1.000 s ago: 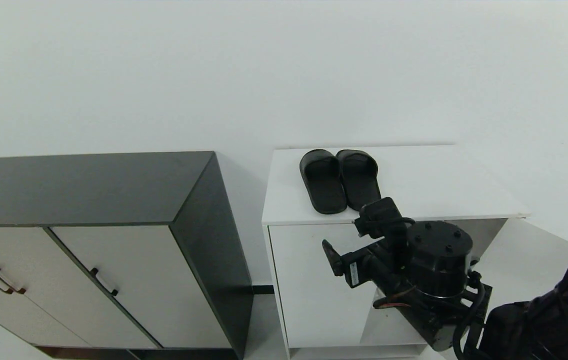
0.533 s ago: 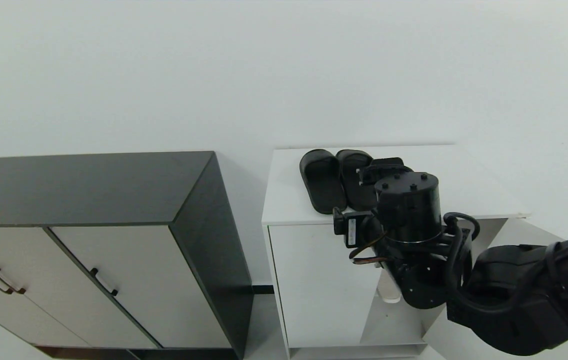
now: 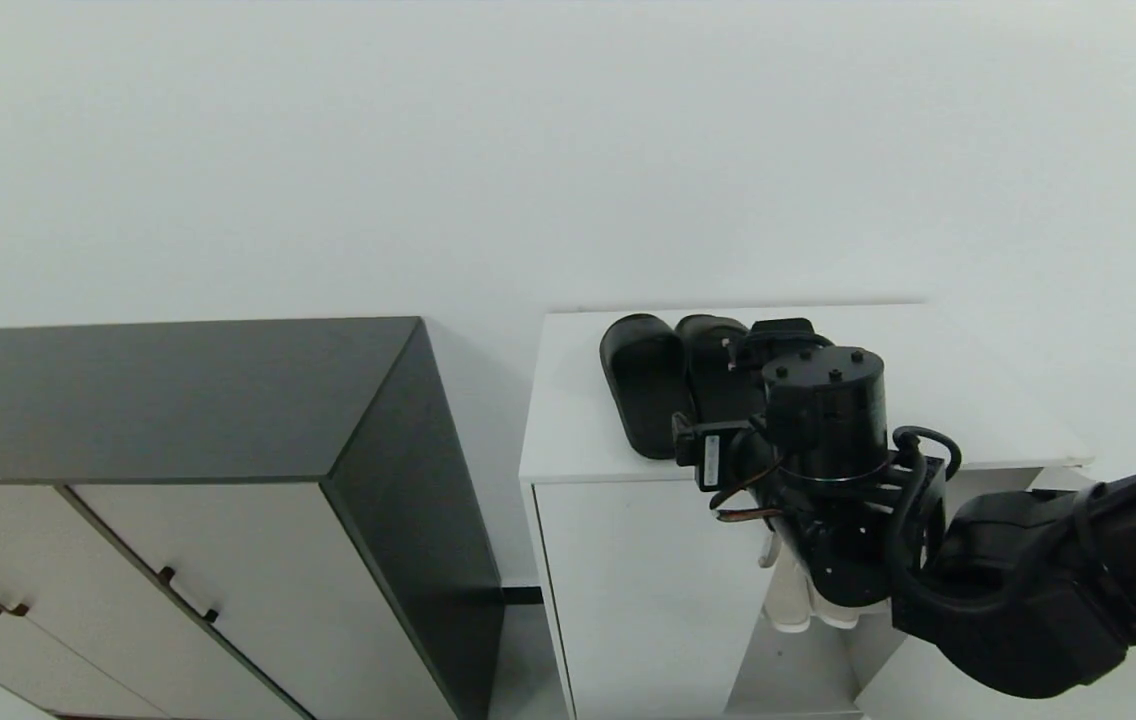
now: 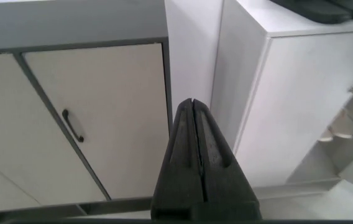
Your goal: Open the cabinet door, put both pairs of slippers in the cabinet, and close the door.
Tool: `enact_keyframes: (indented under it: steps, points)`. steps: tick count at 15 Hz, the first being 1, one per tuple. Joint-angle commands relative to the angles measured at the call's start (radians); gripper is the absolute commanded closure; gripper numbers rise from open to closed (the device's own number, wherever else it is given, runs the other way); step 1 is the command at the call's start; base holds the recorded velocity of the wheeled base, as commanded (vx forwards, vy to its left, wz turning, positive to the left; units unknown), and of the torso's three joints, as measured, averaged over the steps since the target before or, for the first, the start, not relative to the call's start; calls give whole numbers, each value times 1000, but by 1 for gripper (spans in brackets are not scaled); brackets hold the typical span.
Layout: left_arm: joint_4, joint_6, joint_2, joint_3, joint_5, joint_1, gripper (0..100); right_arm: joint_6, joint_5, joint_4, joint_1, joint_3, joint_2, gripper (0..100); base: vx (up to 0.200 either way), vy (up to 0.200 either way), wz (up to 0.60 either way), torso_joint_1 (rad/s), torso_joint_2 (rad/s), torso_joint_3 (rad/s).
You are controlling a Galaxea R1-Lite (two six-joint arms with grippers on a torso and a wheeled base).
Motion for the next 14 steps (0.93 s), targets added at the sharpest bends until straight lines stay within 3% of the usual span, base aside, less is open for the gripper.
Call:
enact_keyframes:
  steps: [1,5,11,14]
  points:
    - [0,0,1,0,0,0,100,0,2,-2,2,0,13,0,200,0,0,12,2,2]
    - [0,0,0,0,0,0,100,0,48,-36,-9,-21,58,0,200,0,0,6,0,1]
    - [0,-9,0,0,0,0,100,-6,107,-178,-53,-27,174,0,0,0,0,0,0,0]
    - [0,-9,0,0,0,0,100,-9,152,-180,-88,-78,213,0,0,0,0,0,0,0]
